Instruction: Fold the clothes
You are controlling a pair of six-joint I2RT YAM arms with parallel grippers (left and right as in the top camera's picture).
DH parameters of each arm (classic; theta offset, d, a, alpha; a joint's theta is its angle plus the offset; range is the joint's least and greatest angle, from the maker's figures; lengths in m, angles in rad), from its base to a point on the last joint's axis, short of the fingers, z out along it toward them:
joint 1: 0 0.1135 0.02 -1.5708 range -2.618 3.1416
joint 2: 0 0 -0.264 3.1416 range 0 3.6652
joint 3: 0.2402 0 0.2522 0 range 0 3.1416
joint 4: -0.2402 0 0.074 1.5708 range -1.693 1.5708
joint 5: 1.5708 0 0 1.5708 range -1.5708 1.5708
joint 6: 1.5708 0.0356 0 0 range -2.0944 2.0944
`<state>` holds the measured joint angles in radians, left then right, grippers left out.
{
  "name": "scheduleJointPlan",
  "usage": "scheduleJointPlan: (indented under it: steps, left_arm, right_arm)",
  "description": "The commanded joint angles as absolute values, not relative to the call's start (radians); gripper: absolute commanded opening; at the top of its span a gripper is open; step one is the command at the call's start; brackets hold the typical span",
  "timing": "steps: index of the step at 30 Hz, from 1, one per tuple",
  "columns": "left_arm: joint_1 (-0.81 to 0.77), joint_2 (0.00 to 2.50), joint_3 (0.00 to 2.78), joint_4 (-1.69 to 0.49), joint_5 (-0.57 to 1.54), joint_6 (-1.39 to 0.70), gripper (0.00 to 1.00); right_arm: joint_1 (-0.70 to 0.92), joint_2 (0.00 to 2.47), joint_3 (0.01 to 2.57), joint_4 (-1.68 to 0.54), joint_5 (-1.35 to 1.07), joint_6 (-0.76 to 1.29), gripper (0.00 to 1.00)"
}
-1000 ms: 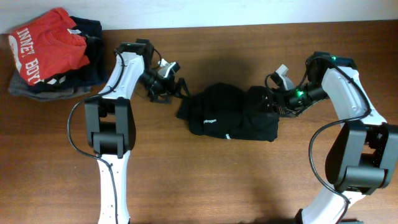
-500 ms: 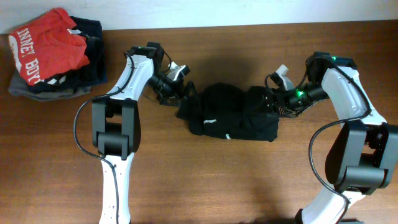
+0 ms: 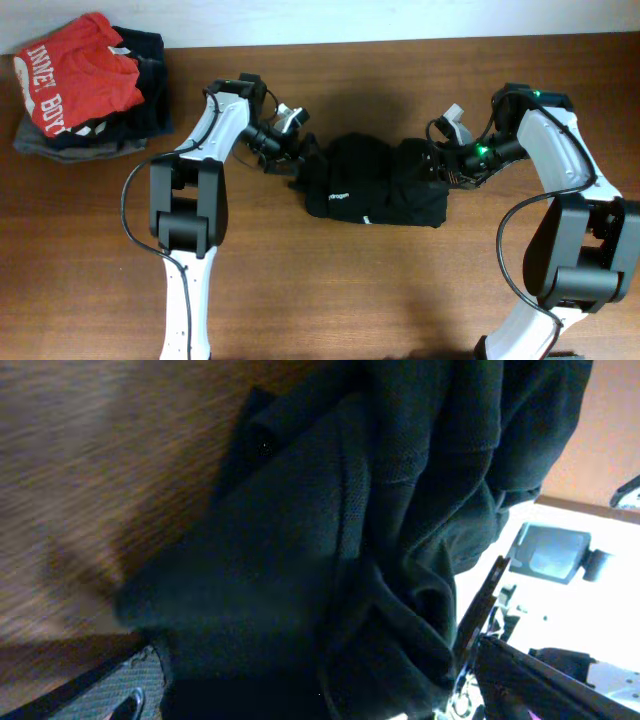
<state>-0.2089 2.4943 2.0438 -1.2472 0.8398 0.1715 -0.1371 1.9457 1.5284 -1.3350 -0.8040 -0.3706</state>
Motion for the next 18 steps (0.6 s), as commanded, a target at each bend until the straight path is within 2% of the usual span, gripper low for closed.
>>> scheduleJointPlan:
  steps: [1,16,18]
  left_arm:
    - [-0.249,2.521,2.016,-1.223,0.831,0.168,0.99]
    - [-0.309,2.521,2.016,-1.128,0.834,0.105,0.99]
    - [-0.316,2.521,2.016,-1.118,0.834,0.105,0.83]
  right_arm:
    - [-0.144,1.936,1.539,-1.332,-0.8,-0.385,0.87]
    - [-0.137,1.936,1.539,-1.327,-0.8,-0.385,0.87]
    - [-0.131,1.936,1.539,-1.327,-0.799,-0.385,0.87]
